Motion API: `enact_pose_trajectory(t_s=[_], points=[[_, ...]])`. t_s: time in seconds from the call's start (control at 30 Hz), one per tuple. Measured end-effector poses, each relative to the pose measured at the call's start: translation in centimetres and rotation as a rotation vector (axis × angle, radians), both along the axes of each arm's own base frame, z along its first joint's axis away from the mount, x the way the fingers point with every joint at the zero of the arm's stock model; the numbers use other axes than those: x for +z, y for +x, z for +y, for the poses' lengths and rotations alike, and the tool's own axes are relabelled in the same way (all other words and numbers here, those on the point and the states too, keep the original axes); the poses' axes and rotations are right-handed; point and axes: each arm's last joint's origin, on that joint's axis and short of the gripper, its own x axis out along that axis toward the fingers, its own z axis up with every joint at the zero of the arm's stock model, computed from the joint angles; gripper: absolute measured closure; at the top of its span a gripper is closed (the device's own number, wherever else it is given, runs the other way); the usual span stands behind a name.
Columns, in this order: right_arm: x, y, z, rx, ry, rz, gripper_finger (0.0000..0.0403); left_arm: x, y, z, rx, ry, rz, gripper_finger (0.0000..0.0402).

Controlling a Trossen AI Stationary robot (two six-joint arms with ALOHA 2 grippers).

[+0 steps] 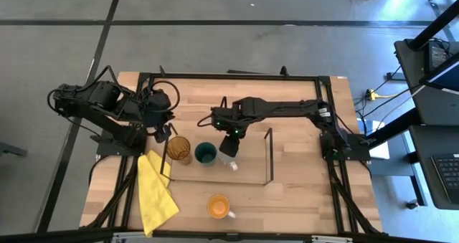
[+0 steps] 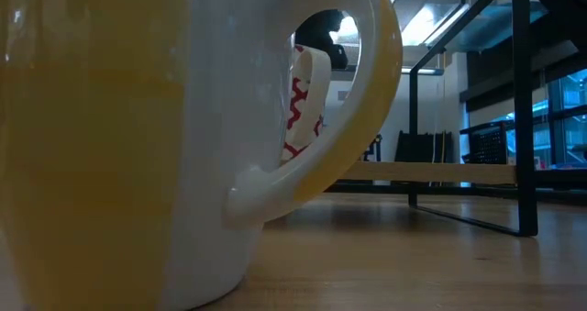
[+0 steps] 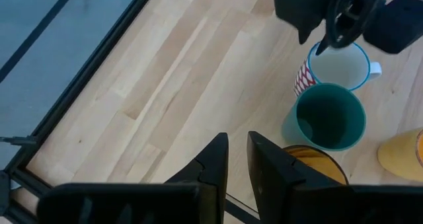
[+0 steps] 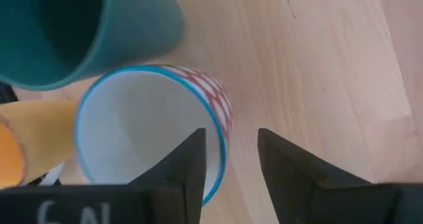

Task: Stack small to large cups/mugs on shelf
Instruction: Put the red mug on the shelf

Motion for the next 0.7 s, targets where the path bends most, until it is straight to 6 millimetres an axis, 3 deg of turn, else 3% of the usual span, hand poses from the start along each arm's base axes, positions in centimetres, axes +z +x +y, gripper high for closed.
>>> enact_pose_trajectory(t_s=[0.23, 0.53, 0.7], points=[[-0.90, 0.26, -0.04, 0.015, -0.005, 0.028, 0.0282, 0.00, 0.00, 0.00, 0.000, 0.001, 0.000, 0.0350], [-0.90, 0.20, -0.13, -0.028, -0.001, 0.042, 0.0382, 0.00, 0.00, 0.02, 0.000, 0.007, 0.000, 0.0350], [-0.90, 0.23, -0.13, -0.114, 0.022, 0.053, 0.0374, -0.01, 0.00, 0.02, -0.006, 0.011, 0.003, 0.0350]])
